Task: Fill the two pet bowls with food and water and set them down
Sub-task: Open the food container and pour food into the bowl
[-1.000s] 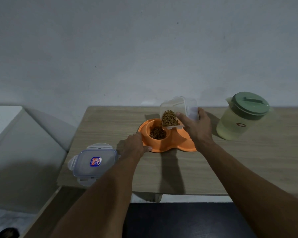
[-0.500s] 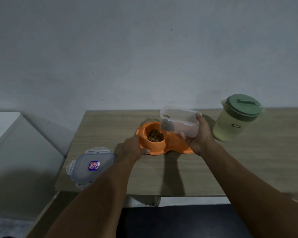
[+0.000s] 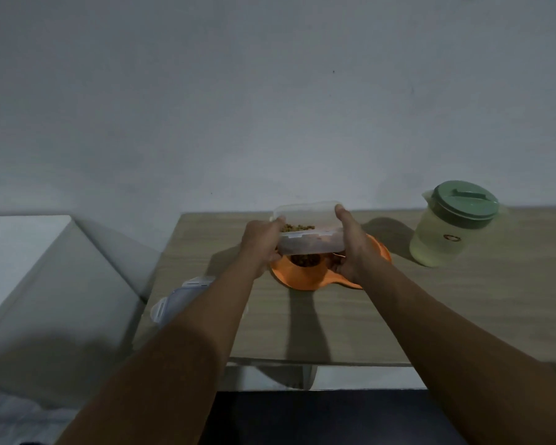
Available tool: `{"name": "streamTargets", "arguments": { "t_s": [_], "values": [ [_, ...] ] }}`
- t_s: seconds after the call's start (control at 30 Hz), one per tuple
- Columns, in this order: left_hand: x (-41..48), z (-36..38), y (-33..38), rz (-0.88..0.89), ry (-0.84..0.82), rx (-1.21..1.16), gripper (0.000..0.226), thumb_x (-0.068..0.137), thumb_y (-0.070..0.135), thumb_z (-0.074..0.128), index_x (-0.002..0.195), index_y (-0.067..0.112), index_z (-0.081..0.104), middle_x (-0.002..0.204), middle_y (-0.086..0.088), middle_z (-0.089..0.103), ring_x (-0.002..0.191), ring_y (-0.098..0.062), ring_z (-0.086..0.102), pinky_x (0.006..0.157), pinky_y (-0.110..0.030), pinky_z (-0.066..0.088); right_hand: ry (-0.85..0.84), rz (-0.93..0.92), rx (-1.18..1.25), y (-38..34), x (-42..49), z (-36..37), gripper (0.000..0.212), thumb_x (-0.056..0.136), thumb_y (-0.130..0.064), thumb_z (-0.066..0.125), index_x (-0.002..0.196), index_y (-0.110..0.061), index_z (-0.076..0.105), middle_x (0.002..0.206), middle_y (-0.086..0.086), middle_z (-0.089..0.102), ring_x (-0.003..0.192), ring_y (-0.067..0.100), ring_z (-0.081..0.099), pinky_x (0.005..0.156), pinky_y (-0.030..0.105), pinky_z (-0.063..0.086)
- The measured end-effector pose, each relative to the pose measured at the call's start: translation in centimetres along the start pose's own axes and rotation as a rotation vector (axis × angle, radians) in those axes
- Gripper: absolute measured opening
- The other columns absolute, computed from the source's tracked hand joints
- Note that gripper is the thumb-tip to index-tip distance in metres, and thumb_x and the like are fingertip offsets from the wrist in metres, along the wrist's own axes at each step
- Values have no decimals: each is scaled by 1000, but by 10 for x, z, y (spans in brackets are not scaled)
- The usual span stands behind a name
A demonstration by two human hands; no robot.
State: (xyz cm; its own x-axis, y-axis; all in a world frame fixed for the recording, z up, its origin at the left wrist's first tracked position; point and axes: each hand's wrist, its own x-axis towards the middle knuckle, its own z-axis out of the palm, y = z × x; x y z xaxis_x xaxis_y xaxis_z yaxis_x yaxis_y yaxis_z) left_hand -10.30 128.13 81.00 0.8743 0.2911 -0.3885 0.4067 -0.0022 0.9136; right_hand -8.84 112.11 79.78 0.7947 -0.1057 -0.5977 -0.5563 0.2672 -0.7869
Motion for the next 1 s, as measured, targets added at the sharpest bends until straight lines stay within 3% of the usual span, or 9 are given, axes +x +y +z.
{"name": "streamTargets", "arguments": {
  "t_s": [0.1,0.2,0.3,0.37,0.5,0.63,0.8,0.9,1.0],
  "values": [
    [7,-23,-2,11,112,42,12,89,19,59,85,7,60,92,-13,64,95,-37,65,80,-58,57,-52,-43,-104,4,-4,25,83,71,-74,63,126,-12,55,118,12,63,104,34,64,84,46,57],
    [15,-51,-3,5,239,46,21,89,21,59,100,3,64,101,-14,66,89,-32,64,79,-54,59,-42,-197,-185,9,-12,57,49,92,-52,55,117,-10,51,117,18,57,99,33,62,63,39,58],
    [23,-84,-2,26,345,60,37,90,27,61,116,1,64,112,-16,67,95,-32,65,84,-49,58,-81,-263,-250,18,-17,87,35,96,-43,53,107,-9,55,102,13,61,95,30,61,82,48,56],
    [32,-111,-5,43,410,71,46,89,35,65,121,2,63,119,-17,67,104,-34,65,88,-42,56,-112,-273,-345,27,-19,106,39,98,-37,53,114,-3,61,96,11,57,90,28,55,81,44,51],
    [41,-143,-13,35,432,129,45,94,36,58,119,0,65,114,-14,67,93,-28,63,68,-29,46,-152,-301,-422,48,-17,133,39,97,-26,54,112,9,60,86,10,48,79,23,45,70,37,39],
    [61,-171,-29,-46,379,55,32,94,9,44,116,-7,61,96,-14,59,80,-23,53,50,-26,34,-147,-318,-461,77,3,162,42,92,-26,59,109,13,59,79,9,52,75,22,50,72,39,43],
    [84,-187,-59,-26,349,48,24,90,6,53,103,1,72,93,-13,67,89,-28,62,73,-34,52,-107,-267,-439,97,17,175,27,91,-24,63,102,-1,70,93,19,71,93,32,68,94,59,50],
    [96,-189,-73,-59,354,11,22,91,12,61,107,3,72,106,-13,69,101,-29,65,91,-44,56,-80,-244,-451,101,21,177,27,93,-22,63,109,-1,71,103,24,69,104,37,66,94,58,50],
    [106,-189,-85,-66,374,2,28,91,17,64,116,5,71,113,-14,70,105,-28,65,93,-43,55,-93,-231,-454,103,28,178,34,93,-22,63,121,-2,66,113,19,68,108,32,65,97,52,51]
  ]
}}
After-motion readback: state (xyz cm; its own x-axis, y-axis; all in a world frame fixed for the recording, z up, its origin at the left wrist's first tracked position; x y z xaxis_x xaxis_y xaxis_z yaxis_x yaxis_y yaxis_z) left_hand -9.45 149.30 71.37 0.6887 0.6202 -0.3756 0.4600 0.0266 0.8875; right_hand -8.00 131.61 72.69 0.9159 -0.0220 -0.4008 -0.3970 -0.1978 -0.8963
